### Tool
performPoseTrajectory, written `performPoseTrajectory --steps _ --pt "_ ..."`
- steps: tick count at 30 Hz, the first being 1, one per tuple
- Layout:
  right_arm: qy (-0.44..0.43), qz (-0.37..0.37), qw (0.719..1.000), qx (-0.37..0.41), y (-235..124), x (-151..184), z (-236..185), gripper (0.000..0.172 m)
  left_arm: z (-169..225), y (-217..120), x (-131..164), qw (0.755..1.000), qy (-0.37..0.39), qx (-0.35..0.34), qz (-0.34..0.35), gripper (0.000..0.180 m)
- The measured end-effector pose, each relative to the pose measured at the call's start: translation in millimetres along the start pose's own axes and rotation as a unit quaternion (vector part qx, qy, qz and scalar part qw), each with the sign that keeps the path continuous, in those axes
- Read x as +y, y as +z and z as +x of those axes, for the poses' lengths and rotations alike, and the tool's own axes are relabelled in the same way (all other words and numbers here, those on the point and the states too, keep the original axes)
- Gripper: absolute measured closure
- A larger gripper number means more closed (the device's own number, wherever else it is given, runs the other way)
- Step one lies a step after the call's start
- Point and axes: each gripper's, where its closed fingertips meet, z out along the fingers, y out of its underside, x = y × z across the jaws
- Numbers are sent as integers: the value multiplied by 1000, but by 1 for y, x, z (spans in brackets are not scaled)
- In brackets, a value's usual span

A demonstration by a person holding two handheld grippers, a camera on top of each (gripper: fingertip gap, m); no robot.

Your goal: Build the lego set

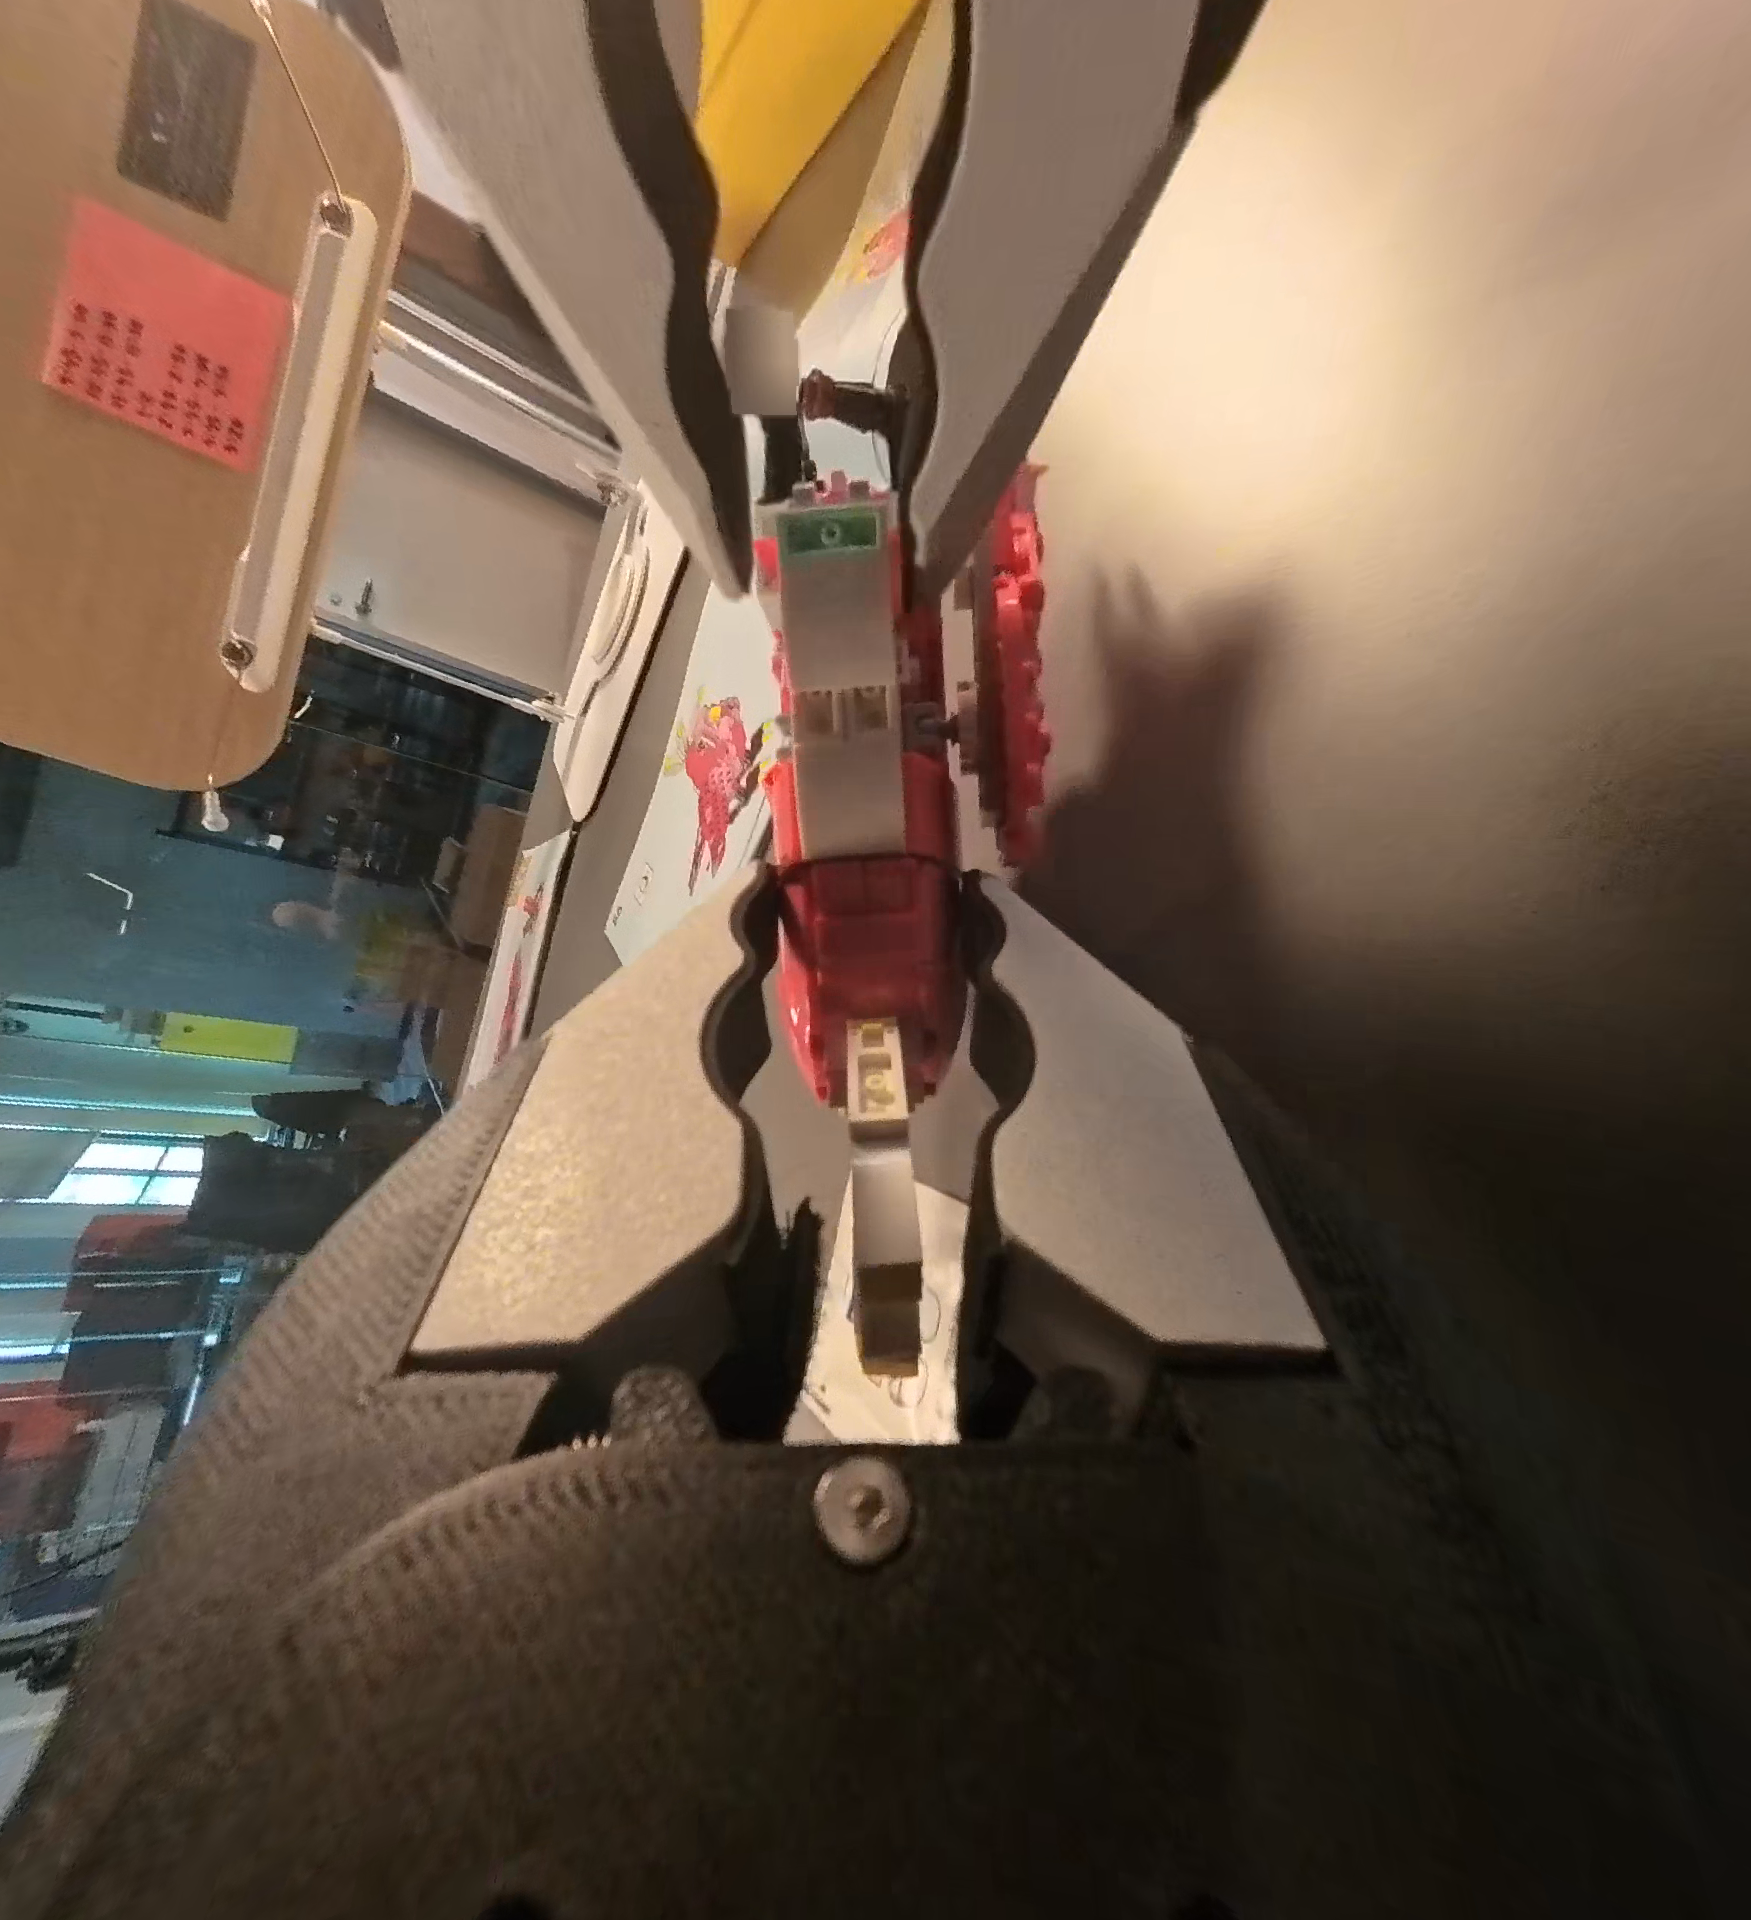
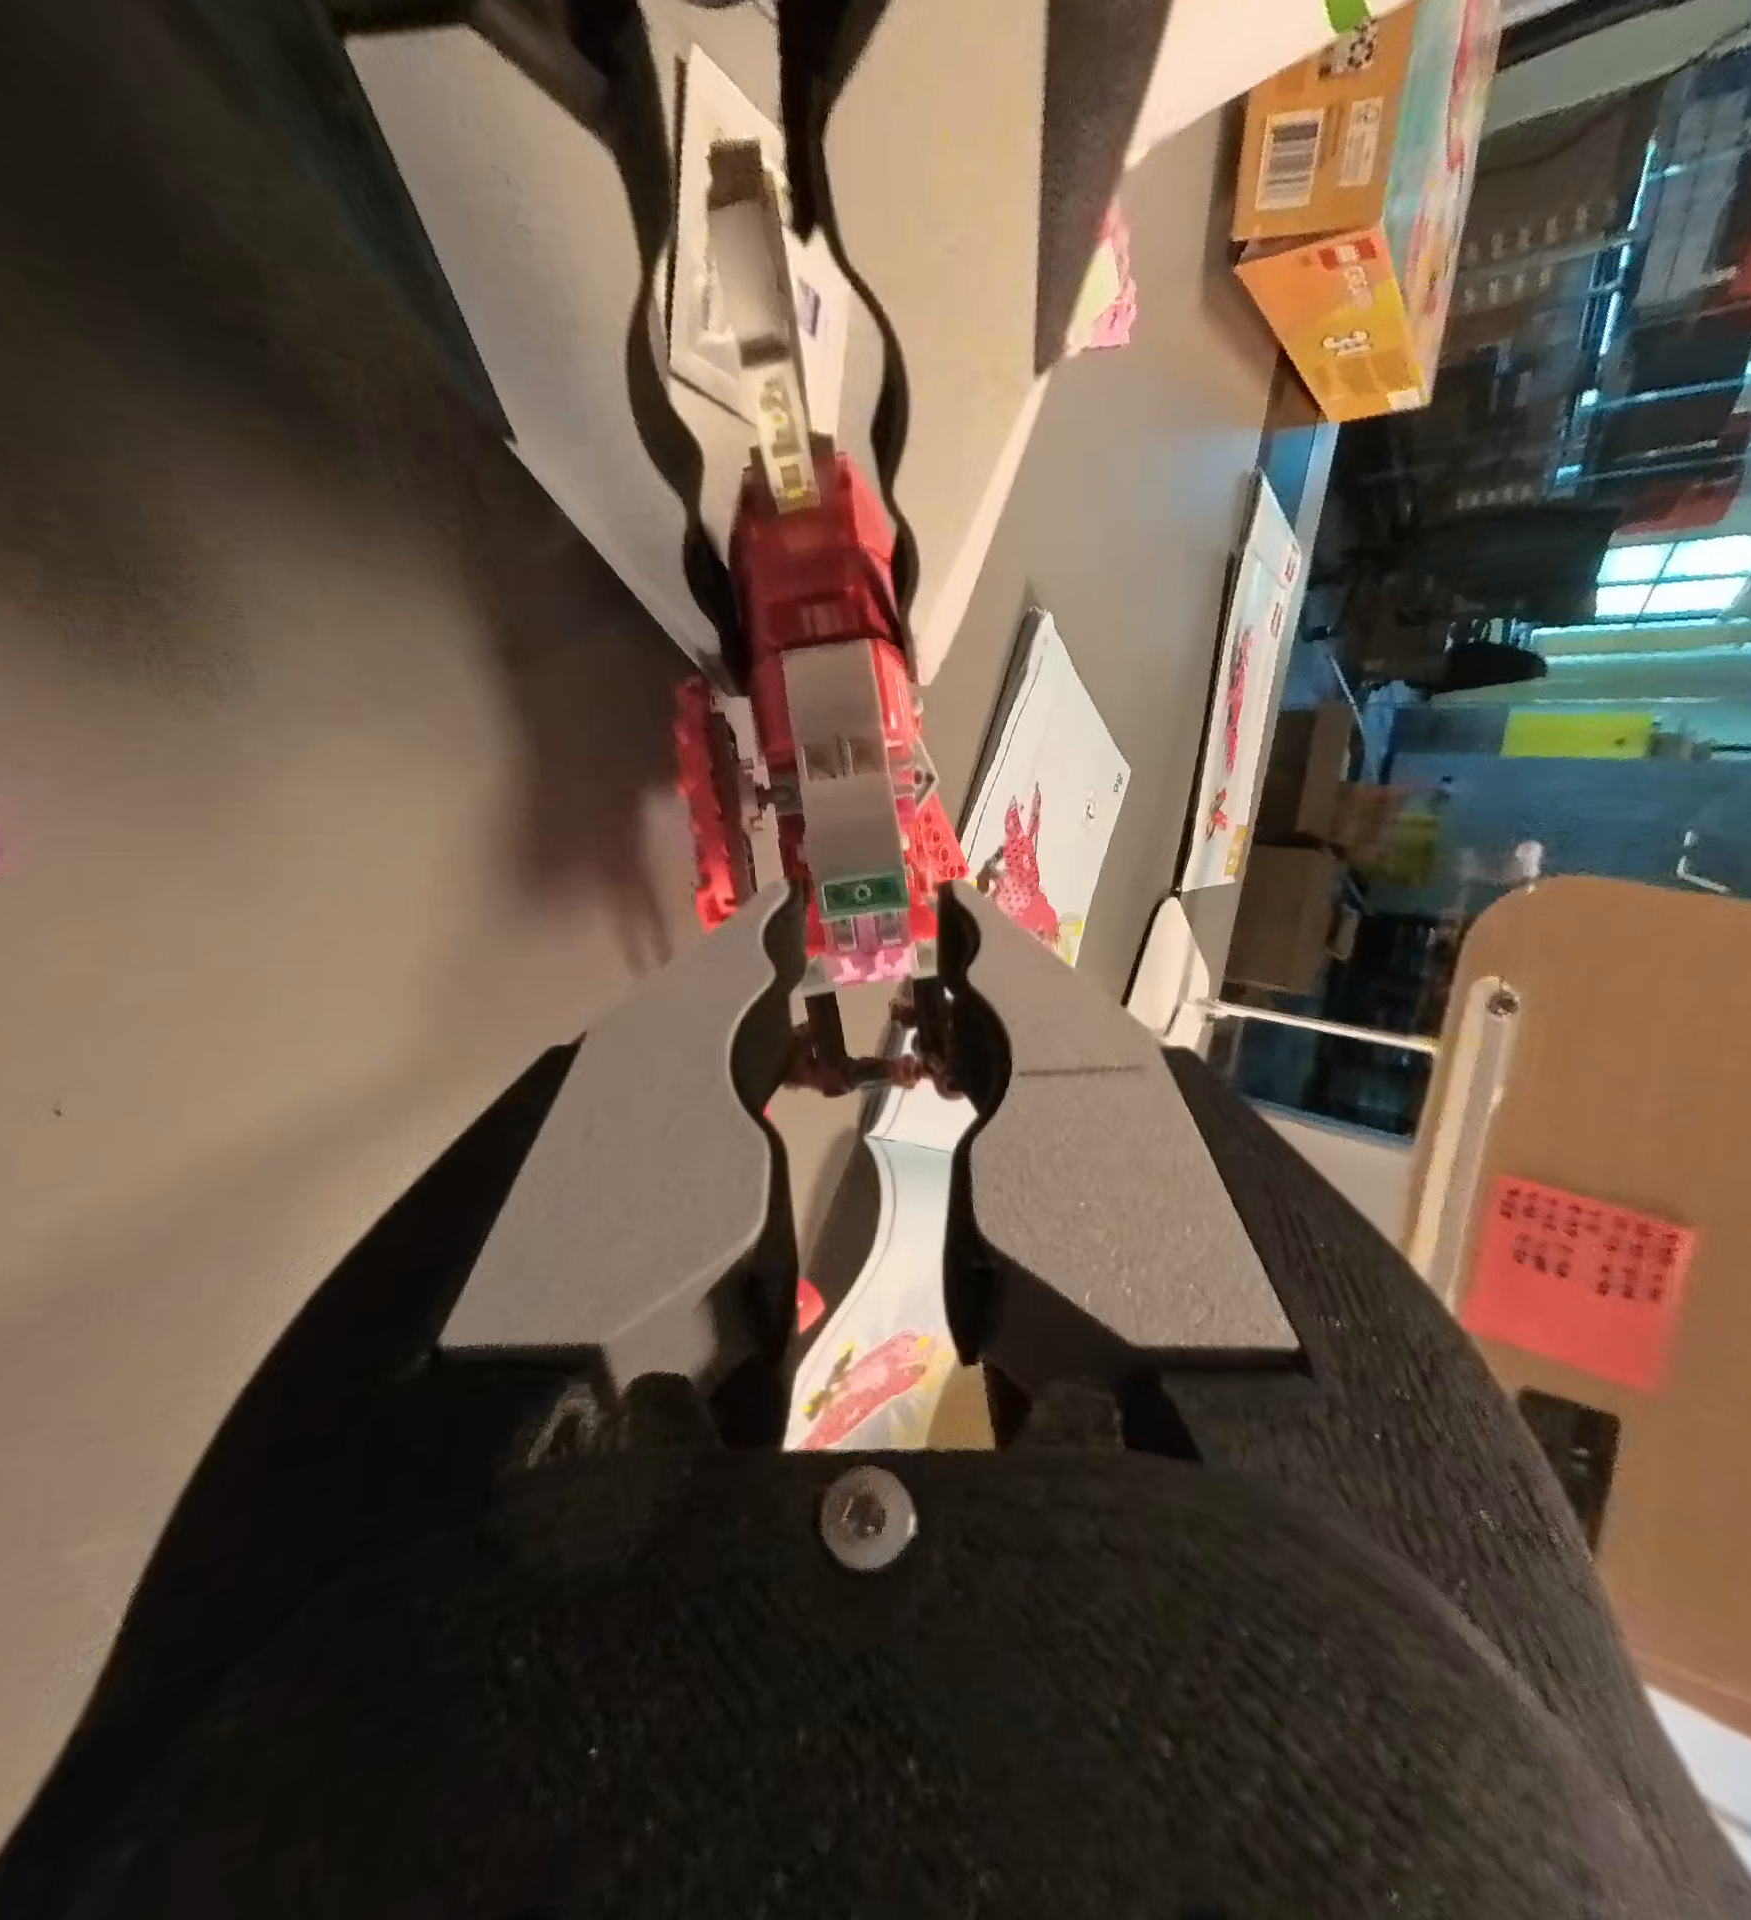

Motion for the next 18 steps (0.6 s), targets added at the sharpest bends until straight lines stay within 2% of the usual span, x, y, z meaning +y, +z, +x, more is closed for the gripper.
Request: performPoseTrajectory --steps 5,8,9,11,15,18 --pt "-66 -28 997 15 5 1 1 152 -4 -4 -10 1000 -4 -14 24 147" --pt "-74 -34 997 15 6 1 -1 157 -6 -5 -10 999 -1 -20 28 147" --pt "-73 -34 997 18 5 2 0 157 -8 -6 -11 999 -3 -28 32 144" --pt "-72 -47 996 14 5 8 -1 157 -14 -8 -13 998 -7 -43 37 127" --pt "-69 -57 996 24 4 15 -1 157 -16 -9 -13 997 23 -62 34 123" --pt "-60 -67 995 38 1 21 4 157 -22 -13 -16 995 32 -79 46 110"
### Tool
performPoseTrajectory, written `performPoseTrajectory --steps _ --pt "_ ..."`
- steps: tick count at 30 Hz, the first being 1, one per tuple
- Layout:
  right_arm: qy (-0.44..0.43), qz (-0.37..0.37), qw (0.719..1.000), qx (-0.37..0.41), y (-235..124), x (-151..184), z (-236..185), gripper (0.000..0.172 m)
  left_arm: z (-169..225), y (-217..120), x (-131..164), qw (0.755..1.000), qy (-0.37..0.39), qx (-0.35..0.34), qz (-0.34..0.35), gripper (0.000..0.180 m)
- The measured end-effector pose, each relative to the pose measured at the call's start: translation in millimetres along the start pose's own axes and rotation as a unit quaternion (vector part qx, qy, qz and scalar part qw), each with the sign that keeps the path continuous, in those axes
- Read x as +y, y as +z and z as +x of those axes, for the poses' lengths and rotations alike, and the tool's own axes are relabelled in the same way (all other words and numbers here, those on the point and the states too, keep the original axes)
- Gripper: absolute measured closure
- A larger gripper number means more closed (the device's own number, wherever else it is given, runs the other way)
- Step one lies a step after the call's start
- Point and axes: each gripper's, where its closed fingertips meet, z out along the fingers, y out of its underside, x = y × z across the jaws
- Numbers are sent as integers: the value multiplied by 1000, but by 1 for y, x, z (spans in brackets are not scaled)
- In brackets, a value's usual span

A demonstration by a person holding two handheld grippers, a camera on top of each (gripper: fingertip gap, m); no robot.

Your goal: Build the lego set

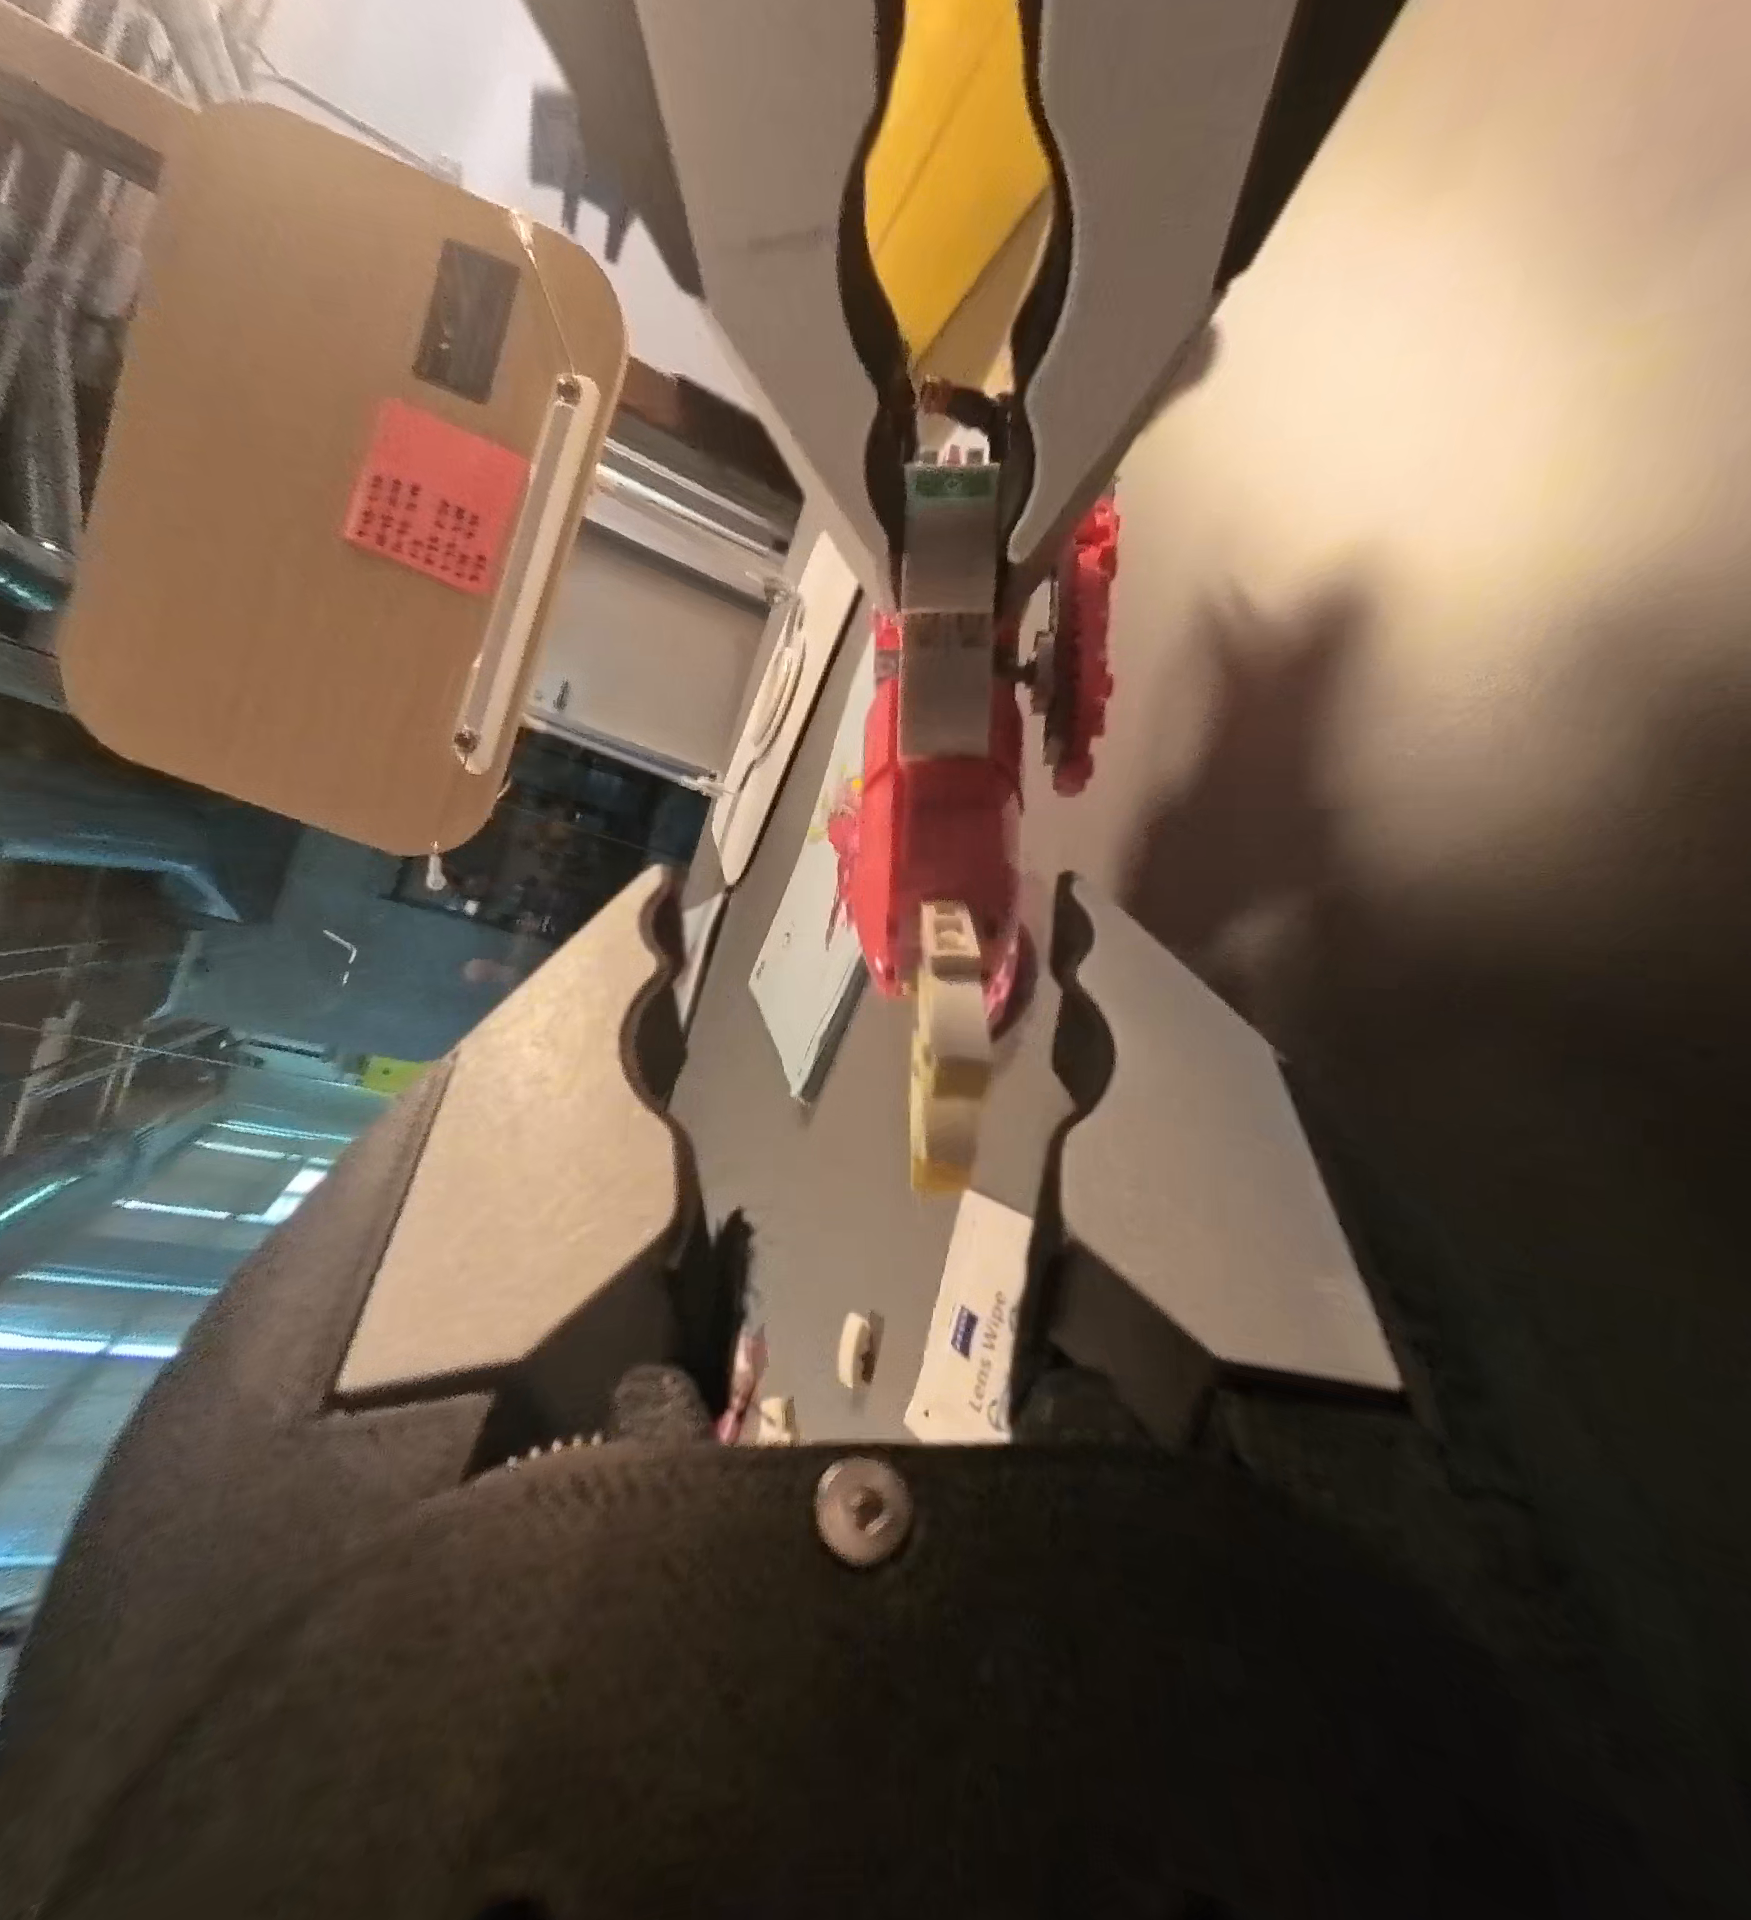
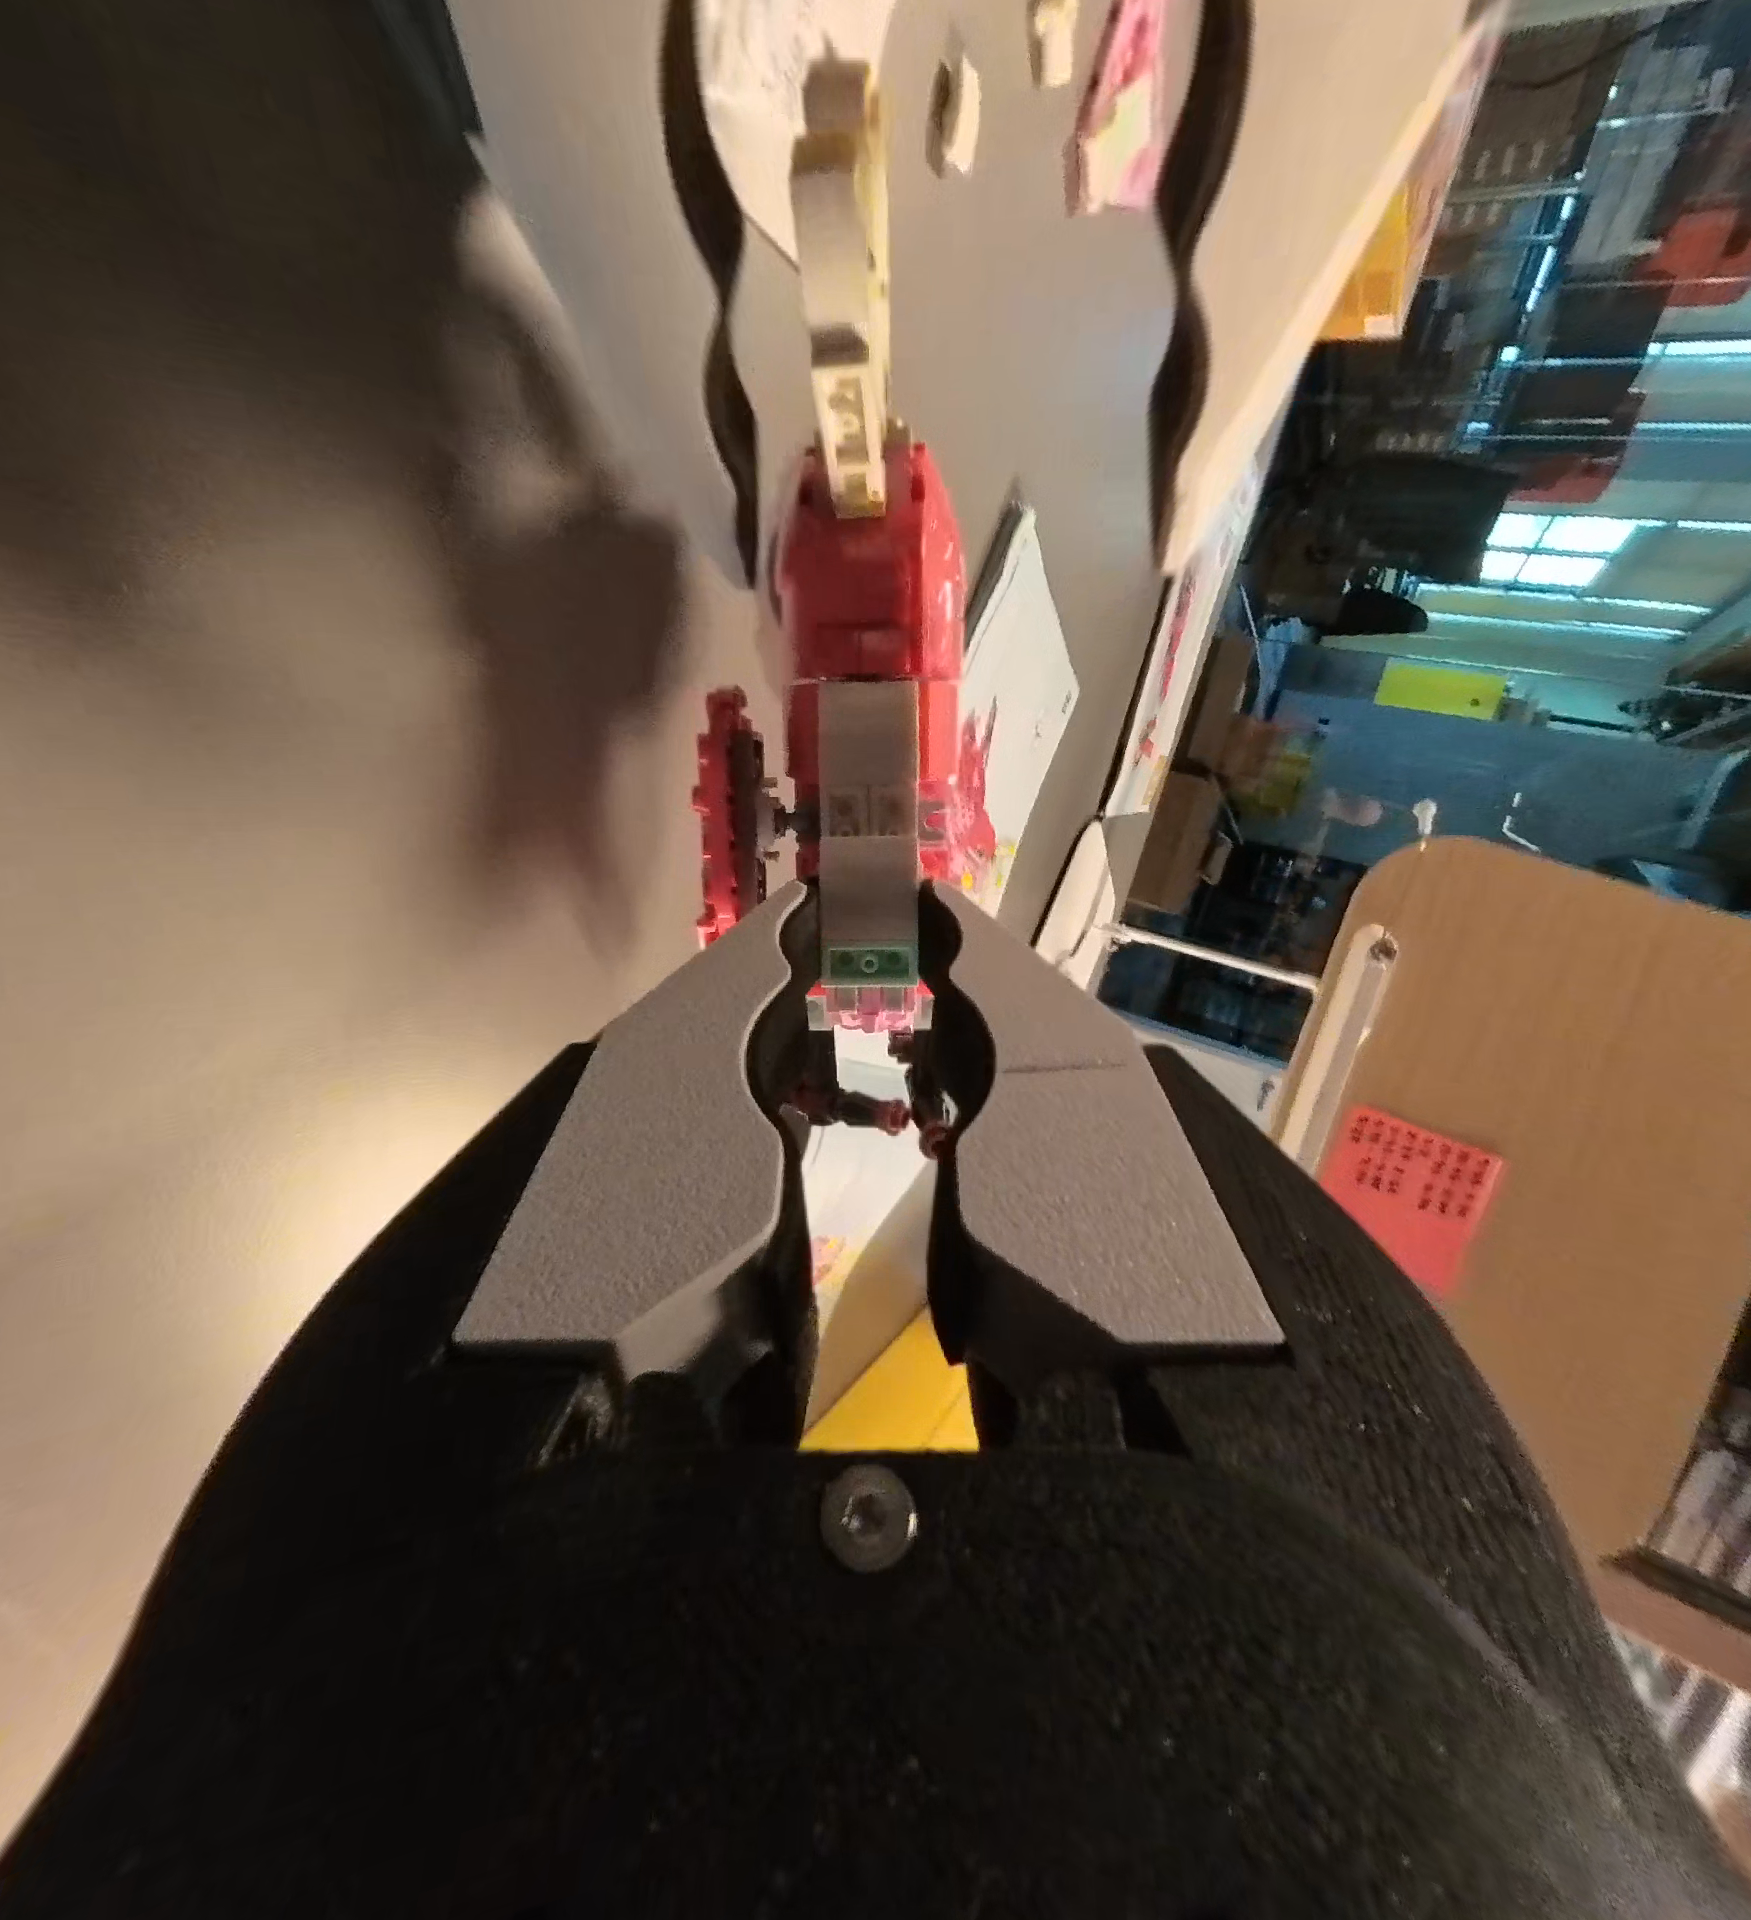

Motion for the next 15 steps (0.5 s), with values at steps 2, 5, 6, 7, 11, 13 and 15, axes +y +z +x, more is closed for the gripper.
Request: performPoseTrajectory --steps 2,5,6,7,11,13,15 --pt "26 -3 1000 -1 -2 8 2 157 -4 -6 -10 999 -24 1 39 103" --pt "93 33 995 -19 -9 12 3 157 -7 -15 -22 988 -105 38 103 93" --pt "113 58 991 -33 -13 10 2 157 -9 -17 -23 983 -131 52 116 89" --pt "127 85 987 -49 -19 7 1 157 -9 -19 -23 978 -150 67 126 89" --pt "132 147 972 -129 -44 -2 -7 158 6 -29 -36 964 -152 126 176 112" --pt "119 146 969 -158 -52 -1 -9 158 10 -34 -44 964 -126 122 198 130" --pt "113 147 967 -174 -57 -3 -8 158 13 -36 -50 963 -120 124 206 137"
